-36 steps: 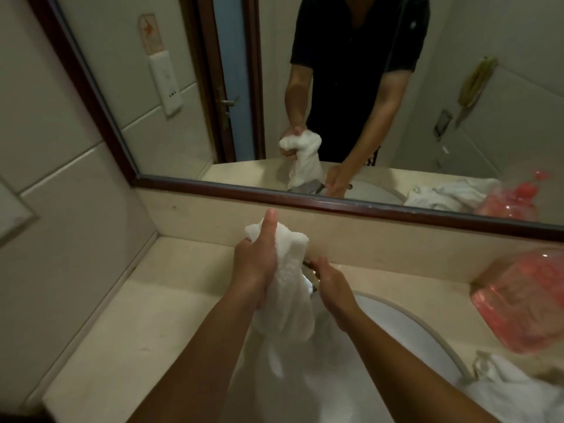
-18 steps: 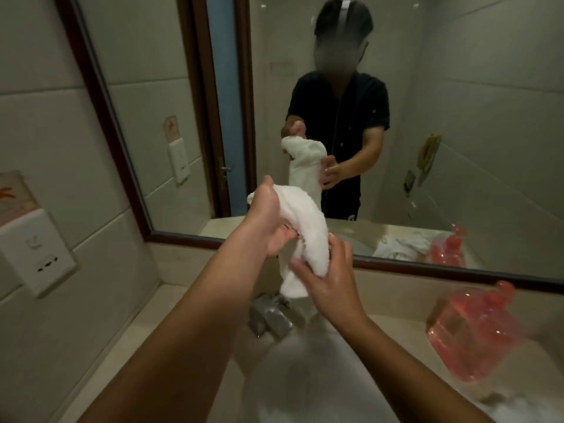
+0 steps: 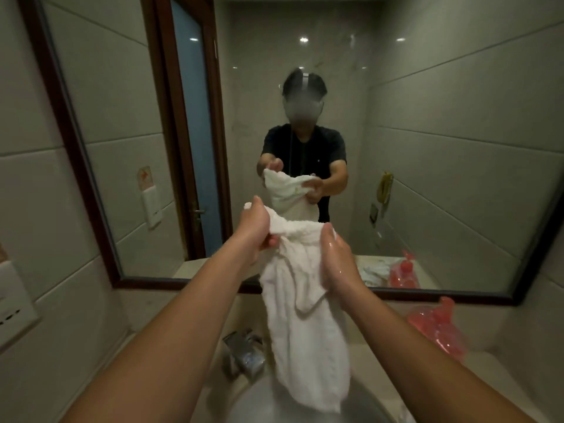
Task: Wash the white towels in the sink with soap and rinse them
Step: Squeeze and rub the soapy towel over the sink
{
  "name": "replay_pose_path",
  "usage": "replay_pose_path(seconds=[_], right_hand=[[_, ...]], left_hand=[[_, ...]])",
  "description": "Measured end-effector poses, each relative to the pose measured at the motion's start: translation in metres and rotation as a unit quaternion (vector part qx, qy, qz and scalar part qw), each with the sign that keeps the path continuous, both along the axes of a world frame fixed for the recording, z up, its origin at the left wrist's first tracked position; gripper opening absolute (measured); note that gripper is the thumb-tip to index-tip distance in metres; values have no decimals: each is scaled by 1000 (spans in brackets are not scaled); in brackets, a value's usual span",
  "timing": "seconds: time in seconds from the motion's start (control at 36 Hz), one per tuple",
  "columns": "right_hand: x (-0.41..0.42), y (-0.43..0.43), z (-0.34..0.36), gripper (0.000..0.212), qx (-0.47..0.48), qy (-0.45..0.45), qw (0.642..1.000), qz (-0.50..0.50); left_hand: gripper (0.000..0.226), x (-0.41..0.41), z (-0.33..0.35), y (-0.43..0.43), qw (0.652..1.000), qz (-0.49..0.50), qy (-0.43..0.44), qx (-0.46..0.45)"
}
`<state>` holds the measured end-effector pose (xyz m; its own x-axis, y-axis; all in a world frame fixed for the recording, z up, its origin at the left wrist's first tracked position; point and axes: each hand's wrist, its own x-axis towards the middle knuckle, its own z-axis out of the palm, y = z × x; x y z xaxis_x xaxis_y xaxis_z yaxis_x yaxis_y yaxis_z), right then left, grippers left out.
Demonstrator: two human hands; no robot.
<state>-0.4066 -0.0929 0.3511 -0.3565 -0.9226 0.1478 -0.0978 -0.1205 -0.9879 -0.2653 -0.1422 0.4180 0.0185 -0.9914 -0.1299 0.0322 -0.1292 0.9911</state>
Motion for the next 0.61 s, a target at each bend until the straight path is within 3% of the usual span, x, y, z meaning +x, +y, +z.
replay_pose_path(seconds=[0.06,0.14,0.22,0.33,0.5,0.61], right_hand=[[-4,-3,-1,63,24,-16,1000,-7],[-10,-8,-6,81,51,-34,998,-6],[-21,-7,-5,62,37,2,999,-23],[-41,-6,-11,53,27,73,995,-63],[-42,-8,-24,37,64,185,967,-162],[-22,3,-17,35,-36,136,988,-60]], left_hand=[[39,-1,10,-2,1000,-2,2,-7],[46,-6,17,-3,999,-14,32,-2],[36,-7,20,-2,998,-29,42,21],[36,-5,34,-3,994,-71,68,40],[41,-21,40,0,958,-141,234,85],[46,-40,35,-8,938,-146,298,101]])
